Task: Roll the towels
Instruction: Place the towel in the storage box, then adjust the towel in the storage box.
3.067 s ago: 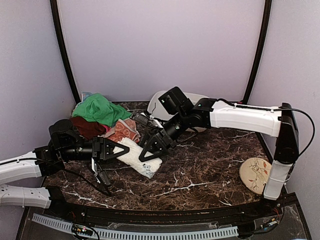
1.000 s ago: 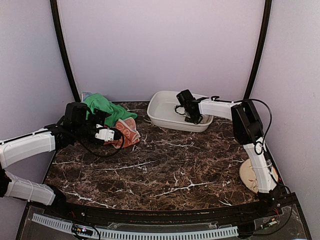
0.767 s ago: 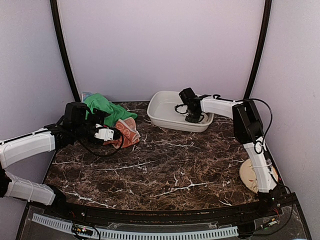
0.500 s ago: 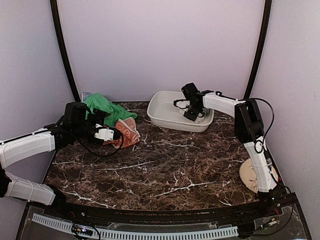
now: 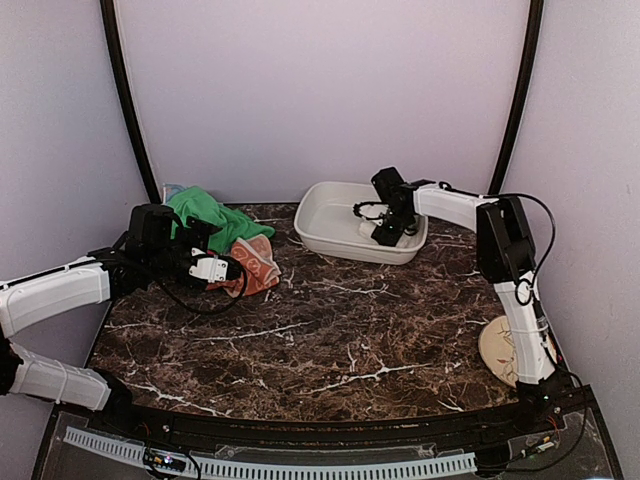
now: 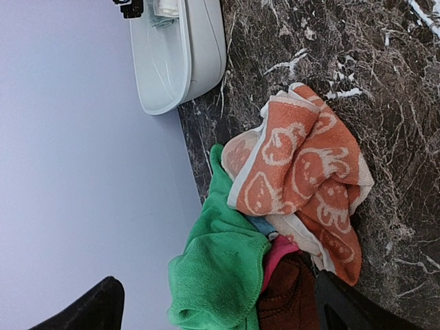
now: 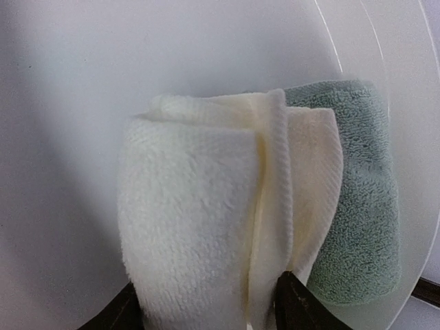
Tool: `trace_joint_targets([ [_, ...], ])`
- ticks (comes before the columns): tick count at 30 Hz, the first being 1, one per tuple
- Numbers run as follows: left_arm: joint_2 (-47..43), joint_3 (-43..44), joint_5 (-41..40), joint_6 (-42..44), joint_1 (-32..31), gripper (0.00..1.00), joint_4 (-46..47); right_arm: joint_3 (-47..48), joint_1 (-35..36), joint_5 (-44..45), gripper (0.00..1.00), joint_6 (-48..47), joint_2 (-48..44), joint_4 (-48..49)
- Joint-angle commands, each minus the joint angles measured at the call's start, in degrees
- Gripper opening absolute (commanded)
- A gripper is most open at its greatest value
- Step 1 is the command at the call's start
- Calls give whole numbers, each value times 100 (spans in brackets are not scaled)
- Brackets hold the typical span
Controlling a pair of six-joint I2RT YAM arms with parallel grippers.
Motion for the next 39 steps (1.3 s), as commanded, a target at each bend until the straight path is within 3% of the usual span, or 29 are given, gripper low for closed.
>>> trace_joint_targets([
  [1,-84,-7,59,50,35,99,-52,-211,-28,-168,62,154,-713,150],
  [4,-105,14,57,61,30,99,-75,-308,-28,-124,63,154,-890,145],
  [6,-113,32,58,62,36,99,-86,-394,-25,-75,77,152,-989,183],
  [7,-113,44,55,66,37,99,-87,-434,-20,-68,78,159,-1041,225],
  [14,-133,34,51,53,37,99,-87,-502,-11,-44,75,410,-1244,584],
  [18,-112,54,21,54,35,99,-82,-502,7,-752,60,802,-1370,617],
  [21,-73,84,-2,44,31,99,-87,-596,17,-1458,34,1194,-1380,617],
  [23,-56,107,-27,52,37,99,-86,-869,43,-1930,7,1428,-1431,796],
  [24,-54,119,-50,60,33,99,-91,-1026,56,-2127,2,1507,-1463,887],
  [27,-54,144,-91,85,34,99,-96,-1081,118,-2429,8,1554,-1357,718],
  [31,-28,181,-115,95,34,99,-89,-460,105,-2594,0,1546,-828,-136],
  [36,49,297,-154,-16,38,99,-152,381,-15,-2350,0,1601,-71,-1098],
  [39,170,534,-188,-256,92,99,-409,321,-189,-2500,0,1658,-50,-1215],
])
